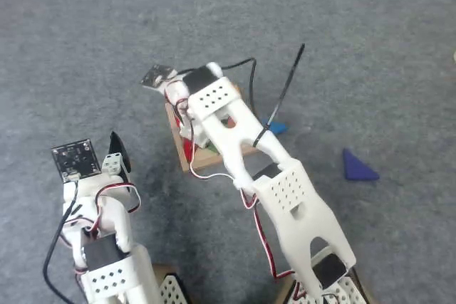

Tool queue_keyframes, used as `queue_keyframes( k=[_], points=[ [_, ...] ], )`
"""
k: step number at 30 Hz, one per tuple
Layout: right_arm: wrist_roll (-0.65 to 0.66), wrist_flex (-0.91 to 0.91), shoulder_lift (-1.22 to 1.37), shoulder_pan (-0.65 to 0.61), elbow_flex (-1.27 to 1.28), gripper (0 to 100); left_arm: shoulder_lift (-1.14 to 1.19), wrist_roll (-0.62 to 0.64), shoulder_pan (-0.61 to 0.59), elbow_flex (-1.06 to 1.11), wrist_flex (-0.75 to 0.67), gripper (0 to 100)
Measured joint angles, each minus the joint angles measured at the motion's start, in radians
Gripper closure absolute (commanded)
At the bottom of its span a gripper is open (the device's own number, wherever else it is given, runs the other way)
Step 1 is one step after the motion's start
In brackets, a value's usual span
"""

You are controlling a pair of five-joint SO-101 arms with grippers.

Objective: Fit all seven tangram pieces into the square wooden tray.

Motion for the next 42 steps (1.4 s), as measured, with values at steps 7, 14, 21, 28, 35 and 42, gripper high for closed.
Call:
queue_keyframes(
  k=[7, 14, 21, 28, 35, 42],
  points=[
    [0.044, 0.034, -0.184, 0.083, 0.046, 75.3, 0.0, 0.0, 0.0, 0.0, 0.0, 83],
    [0.183, 0.035, -0.505, 0.29, 0.456, 75.1, 0.0, 0.0, 0.0, 0.0, 0.0, 83],
    [0.295, -0.149, -0.618, 0.341, 0.859, 75.1, 0.0, 0.0, 0.0, 0.0, 0.0, 83],
    [0.313, -0.451, -0.618, 0.316, 1.026, 75.3, 0.0, 0.0, 0.0, 0.0, 0.0, 83],
    [0.305, -0.614, -0.526, 0.316, 1.026, 75.3, 0.0, 0.0, 0.0, 0.0, 0.0, 83],
    [0.334, -0.62, -0.488, 0.339, 1.026, 75.3, 0.0, 0.0, 0.0, 0.0, 0.0, 83]
  ],
)
